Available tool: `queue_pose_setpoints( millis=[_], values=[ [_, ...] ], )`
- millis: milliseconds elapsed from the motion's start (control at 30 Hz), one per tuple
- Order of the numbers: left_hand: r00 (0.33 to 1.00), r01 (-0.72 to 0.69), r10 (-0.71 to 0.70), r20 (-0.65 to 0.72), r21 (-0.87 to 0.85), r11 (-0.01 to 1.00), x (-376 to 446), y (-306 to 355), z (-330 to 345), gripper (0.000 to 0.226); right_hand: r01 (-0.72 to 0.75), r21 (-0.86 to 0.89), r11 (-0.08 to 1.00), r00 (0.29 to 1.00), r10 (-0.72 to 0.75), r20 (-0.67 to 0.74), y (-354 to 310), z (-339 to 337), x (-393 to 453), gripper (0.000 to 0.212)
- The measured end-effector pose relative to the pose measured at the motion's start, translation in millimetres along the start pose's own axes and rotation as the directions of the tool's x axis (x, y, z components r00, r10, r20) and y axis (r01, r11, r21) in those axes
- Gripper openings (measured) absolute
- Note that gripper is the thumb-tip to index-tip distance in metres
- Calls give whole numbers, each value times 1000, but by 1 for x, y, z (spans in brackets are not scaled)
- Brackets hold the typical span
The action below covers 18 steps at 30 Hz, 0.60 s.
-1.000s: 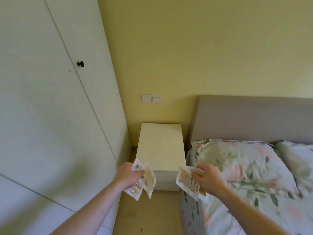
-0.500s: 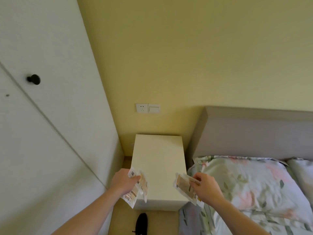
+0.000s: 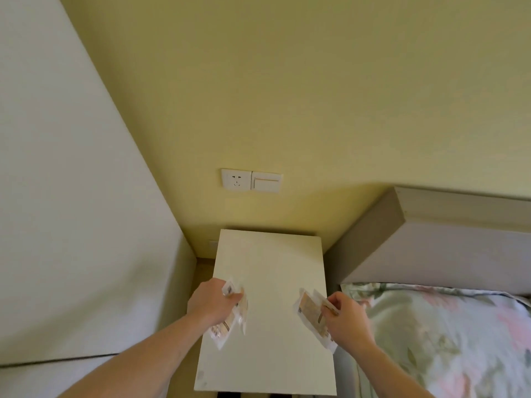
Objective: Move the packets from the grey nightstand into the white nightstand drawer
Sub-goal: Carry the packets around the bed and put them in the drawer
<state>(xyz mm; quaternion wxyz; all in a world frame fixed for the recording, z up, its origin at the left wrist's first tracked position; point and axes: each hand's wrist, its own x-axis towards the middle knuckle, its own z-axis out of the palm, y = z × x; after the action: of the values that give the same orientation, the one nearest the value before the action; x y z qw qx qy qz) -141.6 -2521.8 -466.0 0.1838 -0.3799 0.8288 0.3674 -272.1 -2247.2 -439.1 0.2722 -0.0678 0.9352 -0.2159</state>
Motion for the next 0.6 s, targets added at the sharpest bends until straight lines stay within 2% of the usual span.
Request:
queue_pose_setpoints(
  millis=[133, 267, 400, 500, 600],
  values=[
    [1000, -15, 16, -13, 88, 996, 55, 5, 14, 38, 15, -61, 998, 1000, -15, 12, 4, 26, 57, 9],
    [990, -98, 119, -80, 224, 970, 103, 20, 16, 36, 35, -47, 998, 999, -36, -20, -2, 41, 110, 16],
    [953, -156, 244, -177, 403, 902, 148, 36, 14, 46, 82, 5, 997, 990, -81, -112, -13, 51, 153, 14],
    [927, -192, 330, -181, 527, 828, 173, 42, 22, 49, 122, 44, 992, 979, -113, -167, -20, 65, 180, 13],
    [906, -249, 405, -121, 621, 743, 183, 43, 34, 33, 120, 64, 991, 975, -106, -194, -15, 83, 194, 12]
  ],
)
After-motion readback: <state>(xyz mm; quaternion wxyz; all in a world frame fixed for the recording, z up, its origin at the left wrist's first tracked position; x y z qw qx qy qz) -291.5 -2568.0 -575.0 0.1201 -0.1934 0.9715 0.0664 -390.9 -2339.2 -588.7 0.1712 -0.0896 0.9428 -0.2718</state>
